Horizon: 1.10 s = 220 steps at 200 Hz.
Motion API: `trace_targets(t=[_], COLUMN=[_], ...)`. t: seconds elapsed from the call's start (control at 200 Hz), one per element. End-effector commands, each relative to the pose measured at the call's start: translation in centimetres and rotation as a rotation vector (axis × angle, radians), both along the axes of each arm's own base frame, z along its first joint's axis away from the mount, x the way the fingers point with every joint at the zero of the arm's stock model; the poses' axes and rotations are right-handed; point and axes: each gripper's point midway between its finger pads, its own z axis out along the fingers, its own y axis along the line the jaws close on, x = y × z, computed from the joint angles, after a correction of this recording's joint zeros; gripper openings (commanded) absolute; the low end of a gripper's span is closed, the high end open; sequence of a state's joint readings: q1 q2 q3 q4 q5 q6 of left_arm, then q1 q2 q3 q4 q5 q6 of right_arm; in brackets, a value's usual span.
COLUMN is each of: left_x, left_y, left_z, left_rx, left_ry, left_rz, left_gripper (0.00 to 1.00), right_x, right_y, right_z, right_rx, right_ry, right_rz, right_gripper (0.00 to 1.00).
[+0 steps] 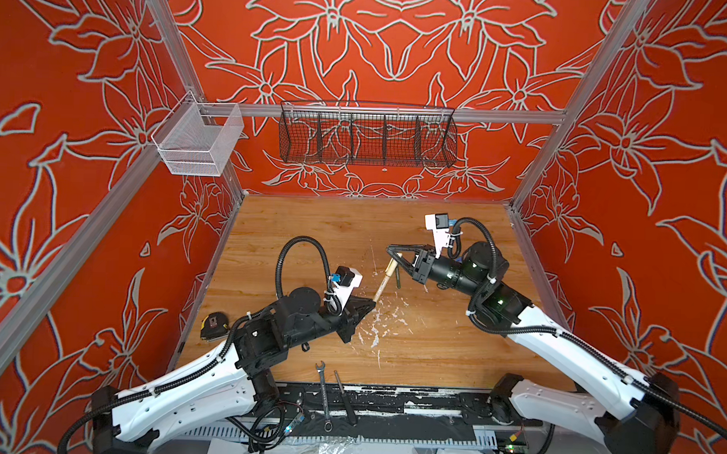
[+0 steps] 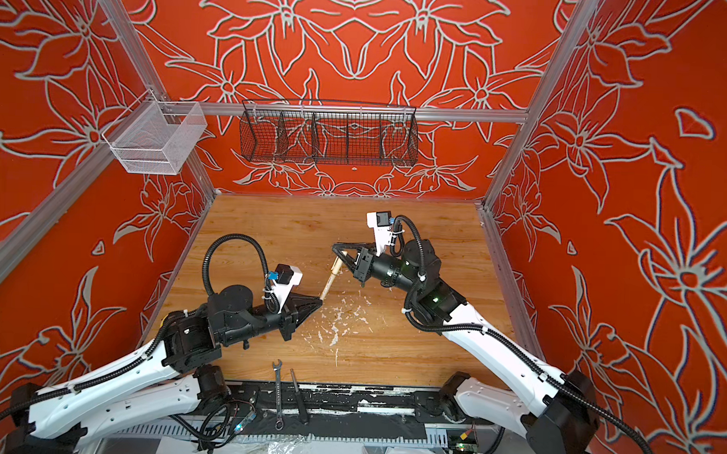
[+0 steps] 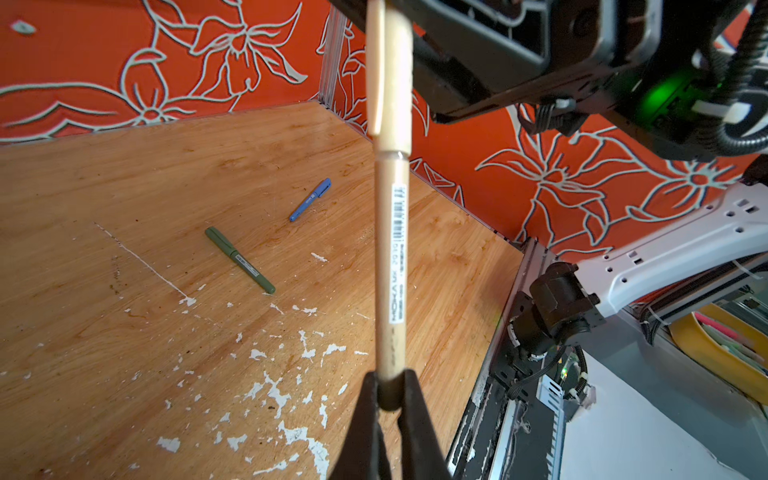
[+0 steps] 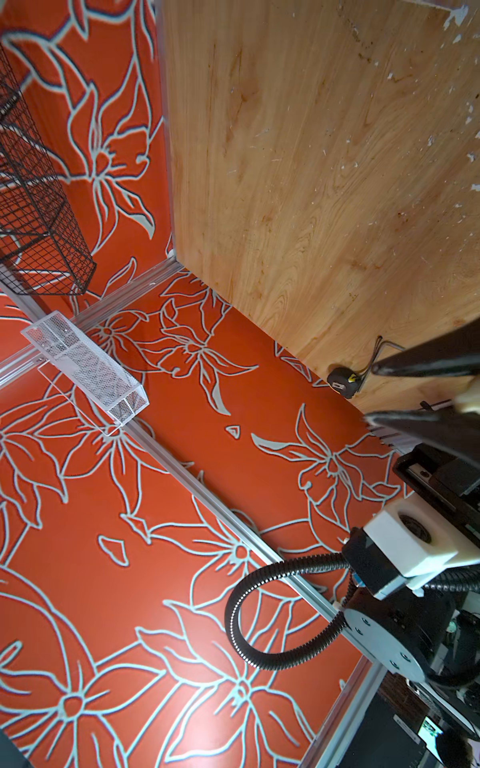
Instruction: Insert the pens into the pen caps
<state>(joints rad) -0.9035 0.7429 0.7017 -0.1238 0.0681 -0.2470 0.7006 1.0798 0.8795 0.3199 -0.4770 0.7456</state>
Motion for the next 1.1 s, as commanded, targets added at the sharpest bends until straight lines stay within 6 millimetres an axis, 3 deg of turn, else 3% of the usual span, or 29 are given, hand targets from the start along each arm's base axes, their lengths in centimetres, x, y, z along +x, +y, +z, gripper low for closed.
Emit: trace_targets(t=[0.0,0.145,0.57,0.666,0.806,0.956,1.006,1.096], left_x=[1.4,2.5,5.0,5.2,3.3,1.0,0.3,-0.8], left_y=[1.6,2.2,1.9,1.8,1.3,1.5,1.5,1.0], left_z=[12.4,13.2,14.4,12.8,7.2,1.0,-0.1,-0.8], left_rx=[-0.302,-0.301,-0.350,-0.277,-0.129,-0.088,-0.099,-0.138], left_ry=[-0.285,-0.304,-0.272,-0.208,-0.056,0.112,0.144,0.176], left_rz=[0.091,0.121,0.115,0.123,0.033,-0.027,-0.049,-0.108], left_gripper=[0.00,0.00,0.00,0.00,0.00,0.42,0.57,0.72], right_x=[-2.4,-2.5,-2.2,-1.1,1.0,1.8,1.8,1.8], right_y=[1.3,1.4,1.6,0.1,-2.3,-3.5,-3.5,-3.2], right_z=[-6.9,-8.4,-9.8,-9.4,-7.4,-4.6,-3.8,-2.9], right_rx=[-0.133,-0.142,-0.147,-0.200,-0.206,-0.183,-0.177,-0.147], right_ry=[0.189,0.226,0.255,0.247,0.235,0.189,0.178,0.173], right_rz=[0.097,0.093,0.035,-0.053,-0.115,-0.114,-0.101,-0.071], right_gripper=[0.00,0.00,0.00,0.00,0.00,0.00,0.00,0.00])
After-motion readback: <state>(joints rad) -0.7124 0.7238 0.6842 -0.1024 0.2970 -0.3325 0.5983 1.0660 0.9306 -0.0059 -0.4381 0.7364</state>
